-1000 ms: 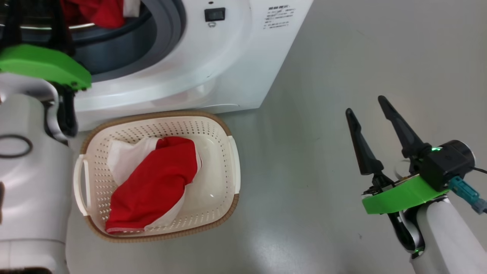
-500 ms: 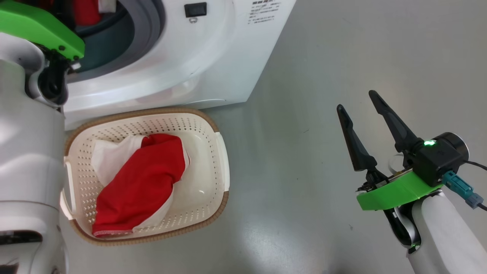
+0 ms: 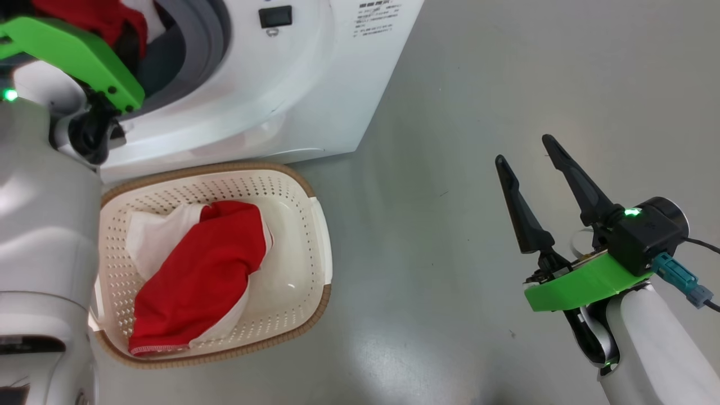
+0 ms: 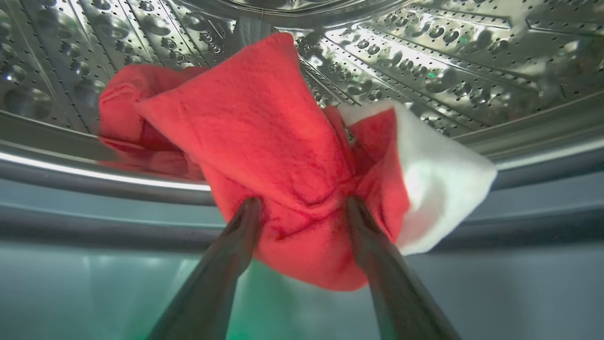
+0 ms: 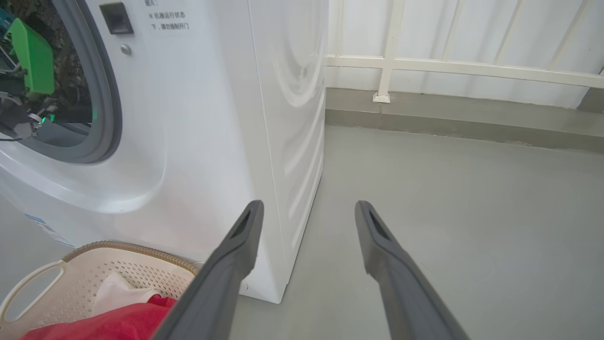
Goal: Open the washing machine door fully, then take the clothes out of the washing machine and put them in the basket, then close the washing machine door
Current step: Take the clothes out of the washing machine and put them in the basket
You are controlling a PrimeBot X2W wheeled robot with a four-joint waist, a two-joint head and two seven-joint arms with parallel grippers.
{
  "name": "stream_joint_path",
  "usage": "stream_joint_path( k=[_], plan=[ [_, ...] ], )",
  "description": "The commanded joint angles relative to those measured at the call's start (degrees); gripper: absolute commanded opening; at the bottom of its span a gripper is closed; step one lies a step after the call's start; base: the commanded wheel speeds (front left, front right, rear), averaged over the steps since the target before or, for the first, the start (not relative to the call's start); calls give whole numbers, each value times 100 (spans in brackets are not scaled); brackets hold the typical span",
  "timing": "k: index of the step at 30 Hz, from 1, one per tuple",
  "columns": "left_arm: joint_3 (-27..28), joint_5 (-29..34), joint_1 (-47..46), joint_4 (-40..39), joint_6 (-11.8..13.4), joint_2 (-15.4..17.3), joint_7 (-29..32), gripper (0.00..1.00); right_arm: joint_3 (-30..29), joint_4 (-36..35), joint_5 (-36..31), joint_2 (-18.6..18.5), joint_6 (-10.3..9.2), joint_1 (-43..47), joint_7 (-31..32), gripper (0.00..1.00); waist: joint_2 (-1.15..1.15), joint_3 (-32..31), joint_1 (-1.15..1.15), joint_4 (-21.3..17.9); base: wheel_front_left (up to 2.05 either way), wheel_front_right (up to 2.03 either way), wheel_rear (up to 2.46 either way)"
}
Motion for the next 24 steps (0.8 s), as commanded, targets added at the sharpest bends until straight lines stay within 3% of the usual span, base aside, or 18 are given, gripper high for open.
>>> stream_joint_path(
  k=[1, 6, 15, 24],
  plan=[
    [-14, 52, -85, -75, 21, 234, 53, 0, 100, -100, 93, 9, 36, 13, -37, 100, 0, -8, 0, -10, 0, 0, 0],
    [-84, 82, -67, -70, 38, 243, -41, 0, 105, -95, 115, 16, 36, 24, -37, 100, 0, -21, 0, -11, 0, 0, 0],
    [-288, 315, 93, -267, 183, 296, -1157, 0, 85, -87, 137, 5, 36, 30, -37, 100, 0, -35, 0, 78, 0, 0, 0],
    [-252, 302, 326, -503, 160, 345, -2127, 0, 67, -97, 147, -8, 36, 0, -37, 100, 0, -86, 0, 198, 0, 0, 0]
  ],
)
